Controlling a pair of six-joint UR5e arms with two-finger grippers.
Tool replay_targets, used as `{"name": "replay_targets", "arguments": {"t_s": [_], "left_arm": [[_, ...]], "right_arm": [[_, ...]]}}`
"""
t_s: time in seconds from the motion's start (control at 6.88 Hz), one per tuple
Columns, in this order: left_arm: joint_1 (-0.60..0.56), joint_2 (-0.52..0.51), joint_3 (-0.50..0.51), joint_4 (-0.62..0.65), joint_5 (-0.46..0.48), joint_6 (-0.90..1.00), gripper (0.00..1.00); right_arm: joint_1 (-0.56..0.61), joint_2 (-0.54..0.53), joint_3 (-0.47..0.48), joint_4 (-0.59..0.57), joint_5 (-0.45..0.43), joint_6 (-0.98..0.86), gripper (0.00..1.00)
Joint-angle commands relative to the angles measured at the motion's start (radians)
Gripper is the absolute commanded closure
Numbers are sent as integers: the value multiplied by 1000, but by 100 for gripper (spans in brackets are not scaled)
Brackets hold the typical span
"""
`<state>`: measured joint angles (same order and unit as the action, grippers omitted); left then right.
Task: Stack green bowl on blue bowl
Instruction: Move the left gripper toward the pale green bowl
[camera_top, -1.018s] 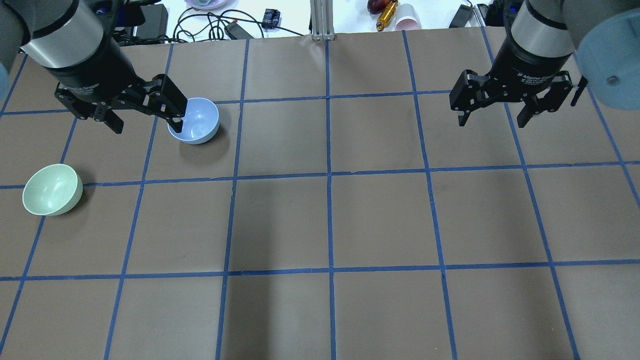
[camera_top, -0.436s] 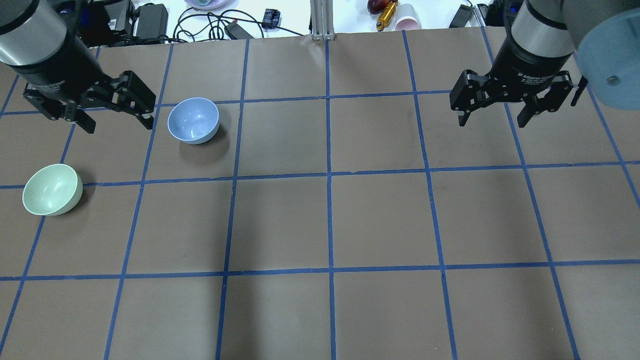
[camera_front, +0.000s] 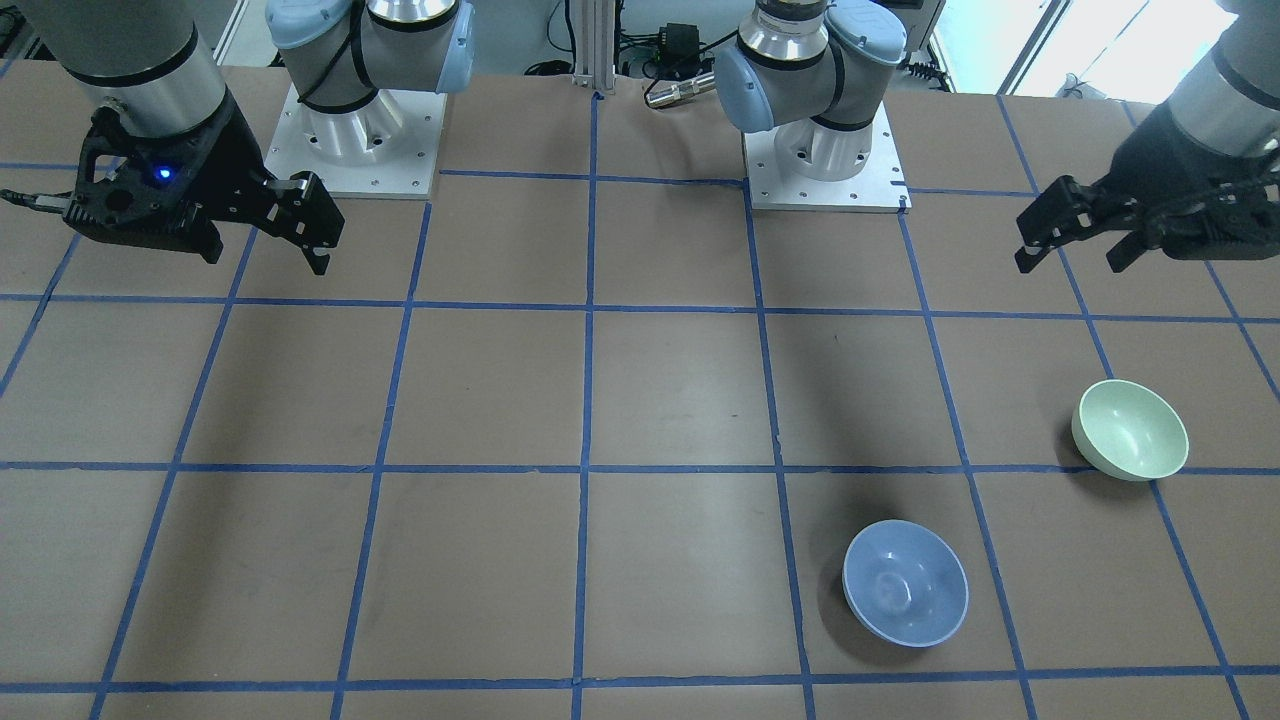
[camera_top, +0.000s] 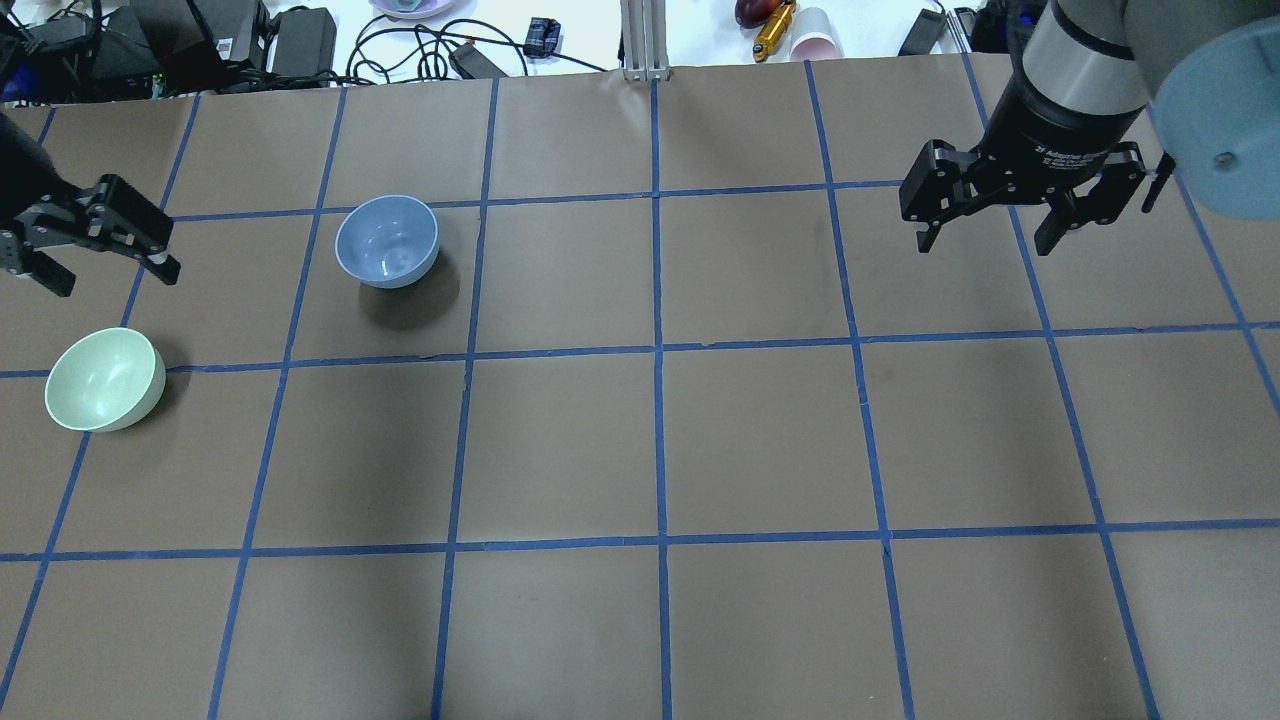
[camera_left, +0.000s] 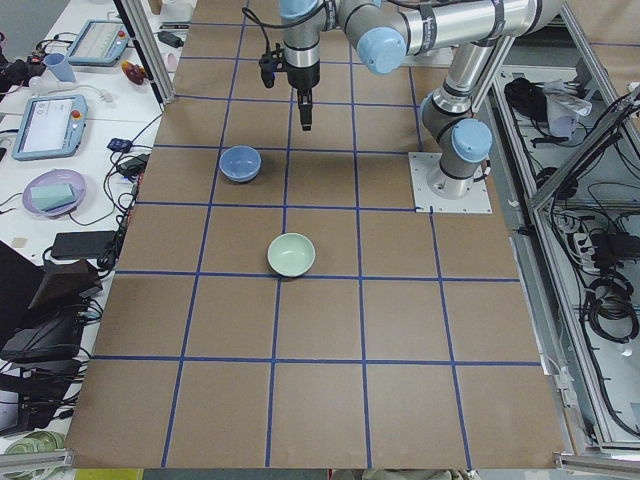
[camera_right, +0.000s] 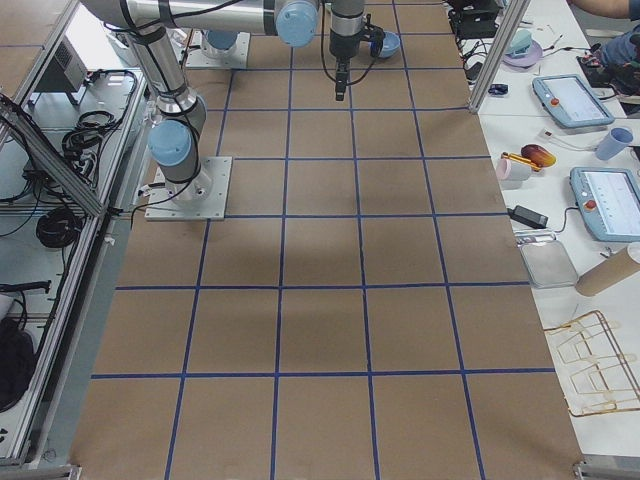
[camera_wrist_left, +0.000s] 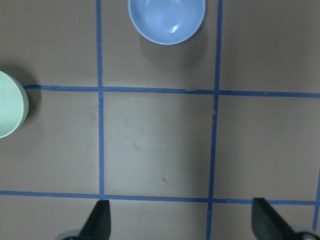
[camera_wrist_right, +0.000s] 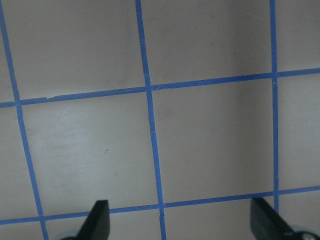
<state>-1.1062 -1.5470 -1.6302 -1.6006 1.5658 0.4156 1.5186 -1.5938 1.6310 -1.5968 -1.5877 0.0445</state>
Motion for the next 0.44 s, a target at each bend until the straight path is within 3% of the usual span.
{"name": "replay_targets", "arguments": {"t_s": [0.0, 0.29], "left_arm": [[193, -65, -65, 109, -4, 191, 0], [279, -146, -94, 219, -3, 340, 0]], "right_arm": [[0, 0, 0, 0, 0, 0, 0], [0, 0, 0, 0, 2, 0, 0]]}}
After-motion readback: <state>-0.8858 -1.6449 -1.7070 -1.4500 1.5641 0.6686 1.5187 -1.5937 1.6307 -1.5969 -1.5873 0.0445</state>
